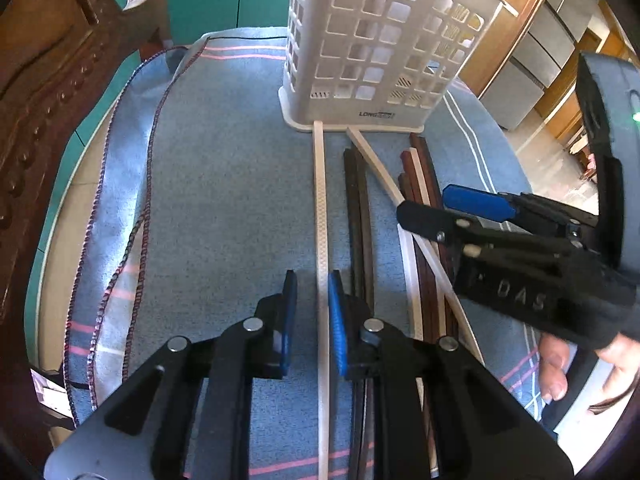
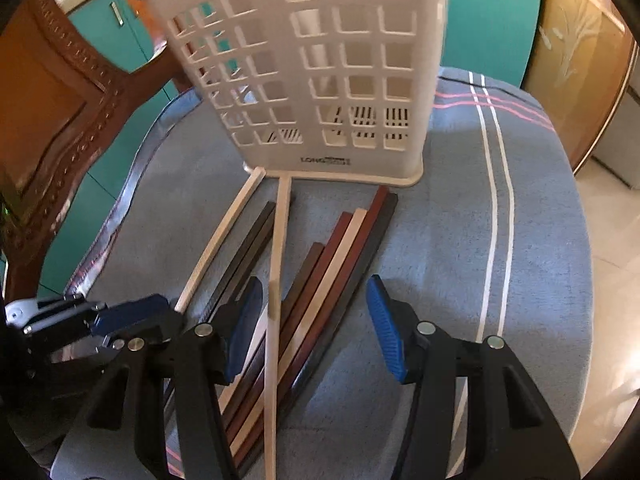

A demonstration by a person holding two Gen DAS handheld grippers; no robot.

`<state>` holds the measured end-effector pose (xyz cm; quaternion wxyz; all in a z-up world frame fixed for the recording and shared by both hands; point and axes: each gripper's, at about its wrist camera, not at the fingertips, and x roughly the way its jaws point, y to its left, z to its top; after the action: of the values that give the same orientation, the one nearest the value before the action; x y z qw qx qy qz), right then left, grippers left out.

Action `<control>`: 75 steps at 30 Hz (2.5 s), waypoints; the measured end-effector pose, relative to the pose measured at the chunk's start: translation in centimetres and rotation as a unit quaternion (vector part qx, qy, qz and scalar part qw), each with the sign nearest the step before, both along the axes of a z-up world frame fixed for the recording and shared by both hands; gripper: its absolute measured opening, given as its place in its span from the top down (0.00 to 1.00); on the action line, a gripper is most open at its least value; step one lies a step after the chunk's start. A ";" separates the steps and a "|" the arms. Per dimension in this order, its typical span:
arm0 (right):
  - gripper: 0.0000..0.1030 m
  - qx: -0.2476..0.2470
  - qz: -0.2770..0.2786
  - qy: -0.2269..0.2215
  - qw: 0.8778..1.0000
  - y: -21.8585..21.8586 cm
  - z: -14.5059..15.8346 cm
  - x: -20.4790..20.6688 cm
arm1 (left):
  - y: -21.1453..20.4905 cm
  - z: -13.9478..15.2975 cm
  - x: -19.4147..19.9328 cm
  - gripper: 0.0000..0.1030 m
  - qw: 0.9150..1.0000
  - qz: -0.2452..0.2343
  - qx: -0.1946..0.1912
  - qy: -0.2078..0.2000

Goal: Organize utensils
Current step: 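Close the left gripper on a white chopstick while the right gripper grasps a light wooden chopstick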

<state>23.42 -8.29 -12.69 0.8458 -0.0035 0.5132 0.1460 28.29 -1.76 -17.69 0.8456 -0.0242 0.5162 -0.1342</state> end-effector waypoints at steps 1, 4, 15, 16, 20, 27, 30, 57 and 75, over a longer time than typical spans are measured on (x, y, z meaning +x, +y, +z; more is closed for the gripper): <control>0.48 -0.006 0.006 0.001 1.000 0.6 -0.3 0.0 | -0.1 0.0 0.1 0.82 1.000 0.000 0.003 -0.001; 0.48 -0.039 0.014 -0.010 0.999 2.0 -1.0 -0.4 | 0.0 0.0 0.2 0.85 1.000 0.005 -0.003 0.001; 0.89 0.000 -0.029 0.004 1.000 -0.6 -0.1 -0.4 | 0.2 0.3 -0.5 0.93 1.000 0.006 -0.001 -0.006; 0.89 0.001 -0.032 0.005 0.999 -1.0 0.0 -0.5 | 0.2 0.3 -0.5 0.93 1.000 0.005 0.000 -0.006; 0.89 0.006 -0.043 0.015 0.999 -3.2 -0.2 -0.3 | 0.0 0.3 -0.7 0.93 1.000 0.004 0.004 -0.008; 0.84 -0.004 -0.072 0.017 0.997 -5.7 0.2 -0.5 | 0.2 0.7 -0.7 0.93 1.000 0.007 -0.001 -0.016; 0.81 -0.002 -0.075 0.020 0.997 -5.7 -0.1 -0.5 | 0.3 0.8 -0.8 0.93 1.000 0.008 -0.004 -0.020; 0.88 0.025 -0.073 0.010 0.997 -7.0 0.2 -1.0 | 2.0 0.0 0.2 0.93 0.999 0.049 -0.007 -0.015; 0.94 0.026 -0.072 0.017 0.997 -7.4 0.0 -1.0 | -0.3 -0.4 1.4 0.89 0.999 0.045 0.013 -0.008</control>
<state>22.46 -15.66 -12.71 0.8453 0.0577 0.5221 0.0980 29.72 -2.08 -18.12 0.8552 -0.0355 0.5092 -0.0898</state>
